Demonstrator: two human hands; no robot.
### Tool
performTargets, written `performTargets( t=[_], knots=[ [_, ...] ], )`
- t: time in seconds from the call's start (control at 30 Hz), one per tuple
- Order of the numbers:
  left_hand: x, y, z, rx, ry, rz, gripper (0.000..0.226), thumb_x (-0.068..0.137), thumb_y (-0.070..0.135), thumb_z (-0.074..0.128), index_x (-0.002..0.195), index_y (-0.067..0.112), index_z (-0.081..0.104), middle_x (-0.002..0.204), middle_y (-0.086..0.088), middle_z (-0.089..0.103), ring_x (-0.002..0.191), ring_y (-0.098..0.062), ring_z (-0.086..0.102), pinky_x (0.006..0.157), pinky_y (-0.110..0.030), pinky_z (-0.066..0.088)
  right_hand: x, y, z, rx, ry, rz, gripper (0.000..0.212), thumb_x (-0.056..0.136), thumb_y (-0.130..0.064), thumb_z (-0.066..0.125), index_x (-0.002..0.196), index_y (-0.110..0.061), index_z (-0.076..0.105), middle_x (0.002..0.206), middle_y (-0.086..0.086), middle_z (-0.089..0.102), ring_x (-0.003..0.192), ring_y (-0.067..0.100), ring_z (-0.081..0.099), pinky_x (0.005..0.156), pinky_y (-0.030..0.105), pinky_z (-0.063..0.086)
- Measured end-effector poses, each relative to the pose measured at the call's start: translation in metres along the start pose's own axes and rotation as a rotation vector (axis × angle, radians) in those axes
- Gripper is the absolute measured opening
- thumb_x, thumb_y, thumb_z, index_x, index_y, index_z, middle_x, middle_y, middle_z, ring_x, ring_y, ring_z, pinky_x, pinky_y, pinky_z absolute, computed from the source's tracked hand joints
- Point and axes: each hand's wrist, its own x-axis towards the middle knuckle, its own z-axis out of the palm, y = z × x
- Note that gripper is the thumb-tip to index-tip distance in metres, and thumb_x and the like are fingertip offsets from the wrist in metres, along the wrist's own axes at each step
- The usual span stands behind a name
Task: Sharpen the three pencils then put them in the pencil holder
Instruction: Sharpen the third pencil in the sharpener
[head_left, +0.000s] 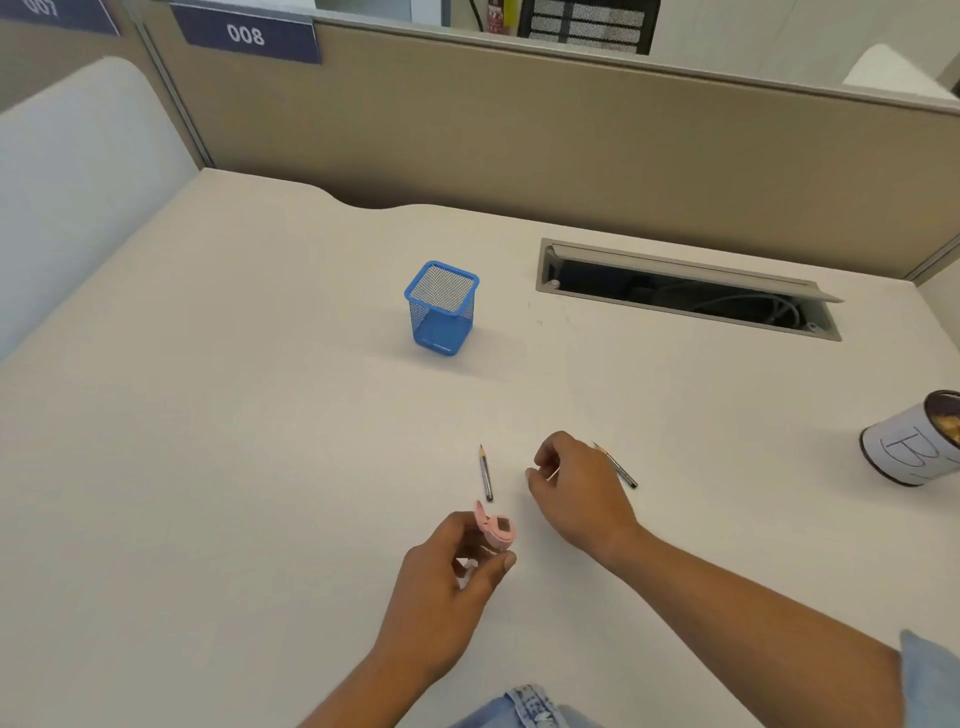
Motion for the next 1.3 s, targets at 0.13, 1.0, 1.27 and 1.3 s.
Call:
performTargets(
  t=[0.13, 1.0, 1.27, 1.3],
  knots=[
    [-0.012, 0.004, -0.015, -0.033, 0.032, 0.023, 0.019, 0.083, 0.029, 0.073, 0.099, 0.037, 0.065, 0.09, 0.026, 0.069, 0.083, -0.003, 0.063, 0.066, -0.009, 0.045, 0.005, -0.019, 0.025, -0.037, -0.087, 0.033, 0.032, 0.08, -0.045, 0.069, 0.093, -0.022, 0.05, 0.081, -0.004, 0.063, 0.073, 0.017, 0.062, 0.065, 0.034, 0.052],
    [-0.036, 0.058, -0.044, -0.081, 0.144, 0.231, 0.03, 0.065, 0.022, 0.089, 0.084, 0.035, 0.069, 0.087, 0.016, 0.07, 0.085, -0.008, 0.059, 0.069, -0.008, 0.04, -0.138, -0.051, -0.115, 0.437, -0.016, -0.163, 0.032, 0.082, 0.002, 0.072, 0.08, -0.029, 0.08, 0.081, -0.004, 0.072, 0.074, 0.016, 0.066, 0.066, 0.015, 0.05],
    [-0.038, 0.069, -0.035, -0.001, 0.133, 0.312, 0.031, 0.065, 0.026, 0.088, 0.085, 0.038, 0.068, 0.088, 0.018, 0.068, 0.087, -0.009, 0.061, 0.067, -0.008, 0.041, -0.149, -0.05, -0.122, 0.285, 0.065, -0.244, 0.032, 0.08, -0.004, 0.073, 0.081, -0.036, 0.077, 0.085, -0.007, 0.068, 0.074, 0.018, 0.061, 0.051, 0.021, 0.045],
    [-0.037, 0.07, -0.034, 0.017, 0.135, 0.333, 0.031, 0.065, 0.025, 0.088, 0.086, 0.038, 0.069, 0.088, 0.019, 0.068, 0.087, -0.009, 0.061, 0.068, -0.007, 0.04, -0.15, -0.048, -0.124, 0.253, 0.075, -0.259, 0.032, 0.079, -0.004, 0.073, 0.082, -0.036, 0.077, 0.085, -0.007, 0.068, 0.074, 0.018, 0.06, 0.048, 0.014, 0.039]
  ],
)
